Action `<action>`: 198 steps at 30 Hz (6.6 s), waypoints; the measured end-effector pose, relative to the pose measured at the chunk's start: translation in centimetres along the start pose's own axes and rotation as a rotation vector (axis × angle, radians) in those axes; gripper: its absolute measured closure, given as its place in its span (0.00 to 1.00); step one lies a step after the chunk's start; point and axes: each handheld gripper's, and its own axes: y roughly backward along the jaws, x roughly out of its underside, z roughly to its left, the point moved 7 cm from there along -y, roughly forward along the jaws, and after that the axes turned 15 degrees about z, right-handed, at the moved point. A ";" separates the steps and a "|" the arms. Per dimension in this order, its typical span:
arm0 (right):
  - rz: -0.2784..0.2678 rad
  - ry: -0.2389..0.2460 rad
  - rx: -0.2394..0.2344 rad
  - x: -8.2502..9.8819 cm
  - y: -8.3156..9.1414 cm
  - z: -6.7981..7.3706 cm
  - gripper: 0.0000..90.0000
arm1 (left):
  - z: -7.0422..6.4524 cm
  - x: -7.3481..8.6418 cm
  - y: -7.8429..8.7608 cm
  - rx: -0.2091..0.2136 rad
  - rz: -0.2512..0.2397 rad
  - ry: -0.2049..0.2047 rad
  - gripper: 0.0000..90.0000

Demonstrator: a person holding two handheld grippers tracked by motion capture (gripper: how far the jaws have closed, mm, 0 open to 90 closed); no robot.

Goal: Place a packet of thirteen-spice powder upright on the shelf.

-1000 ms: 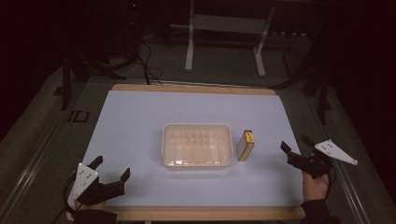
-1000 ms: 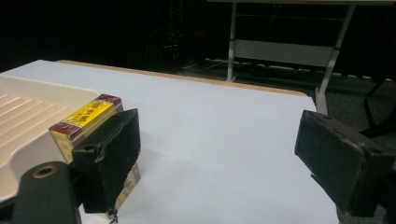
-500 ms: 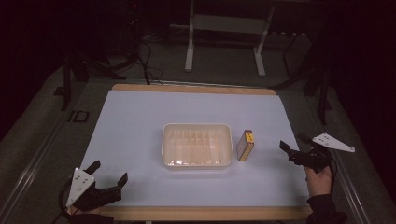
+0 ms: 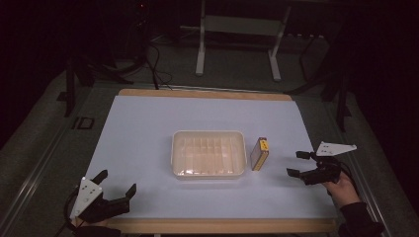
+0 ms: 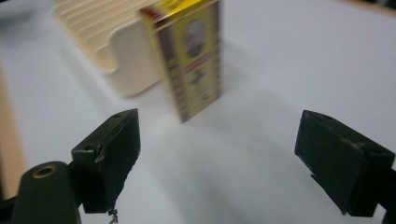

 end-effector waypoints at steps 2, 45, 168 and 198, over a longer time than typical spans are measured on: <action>0.032 0.032 -0.029 0.1 -0.3 0.4 0.16 | 0.0 0.0 0.0 0.001 0.001 -0.002 0.00; 0.970 0.410 -0.082 0.4 -0.3 4.0 0.16 | -0.3 0.2 -0.3 0.013 0.026 -0.019 0.00; 0.789 0.685 -0.008 -14.6 -3.2 3.4 0.17 | -2.3 -0.1 -0.1 0.122 -0.003 -0.098 0.00; 0.857 0.645 -0.094 -12.7 -6.3 1.8 0.28 | -2.2 0.2 0.0 0.119 0.003 -0.092 0.00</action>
